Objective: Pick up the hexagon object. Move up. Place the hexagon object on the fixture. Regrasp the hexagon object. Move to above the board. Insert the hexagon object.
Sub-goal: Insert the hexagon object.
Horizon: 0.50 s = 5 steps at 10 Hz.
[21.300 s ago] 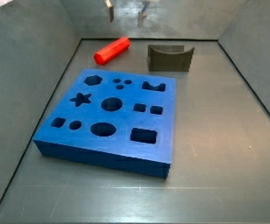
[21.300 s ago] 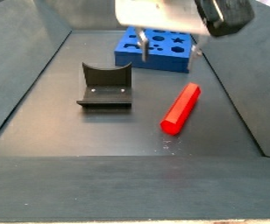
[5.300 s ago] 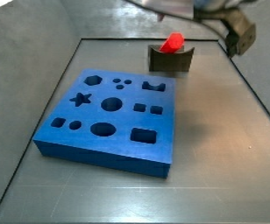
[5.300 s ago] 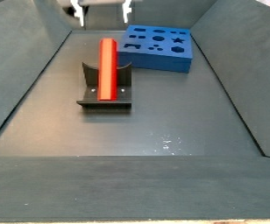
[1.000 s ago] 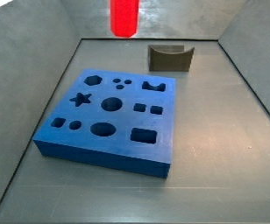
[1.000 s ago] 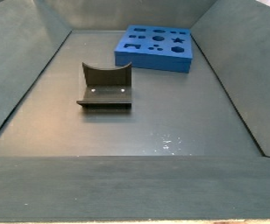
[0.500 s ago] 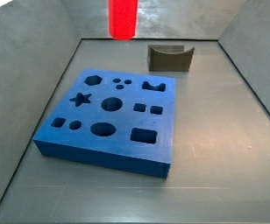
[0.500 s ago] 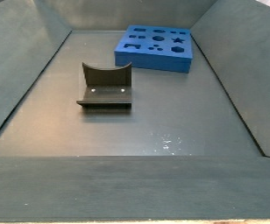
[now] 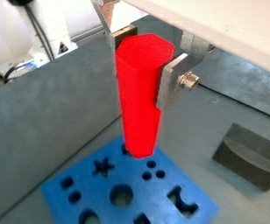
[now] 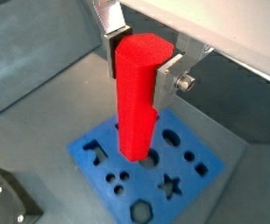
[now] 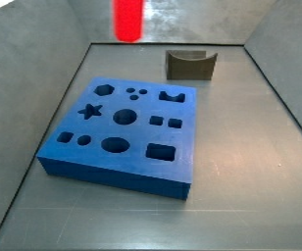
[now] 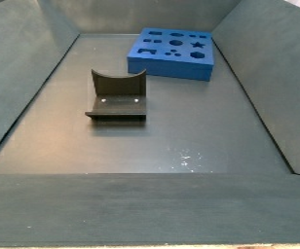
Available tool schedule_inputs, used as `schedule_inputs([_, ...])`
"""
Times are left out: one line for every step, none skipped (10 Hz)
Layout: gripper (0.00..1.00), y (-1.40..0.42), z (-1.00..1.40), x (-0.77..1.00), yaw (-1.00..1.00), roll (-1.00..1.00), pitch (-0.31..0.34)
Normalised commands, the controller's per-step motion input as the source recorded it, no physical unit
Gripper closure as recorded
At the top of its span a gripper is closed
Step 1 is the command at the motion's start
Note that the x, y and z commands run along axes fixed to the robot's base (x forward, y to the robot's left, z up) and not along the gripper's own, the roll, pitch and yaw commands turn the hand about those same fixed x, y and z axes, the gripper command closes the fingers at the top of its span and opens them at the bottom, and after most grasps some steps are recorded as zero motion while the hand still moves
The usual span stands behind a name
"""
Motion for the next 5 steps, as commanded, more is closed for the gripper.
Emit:
schedule_inputs([1.0,0.32,-0.16,-0.85,-0.28,-0.18,-0.043])
schedule_inputs([1.0,0.23,-0.18,-0.84,-0.36,-0.18,-0.054])
schedule_inputs([1.0,0.12,-0.33,-0.75,-0.43,-0.25,-0.097])
schedule_inputs([1.0,0.13,-0.01,-0.03,-0.05,-0.08,-0.027])
schedule_inputs([1.0,-0.02,0.0,0.0,0.0,0.01,0.0])
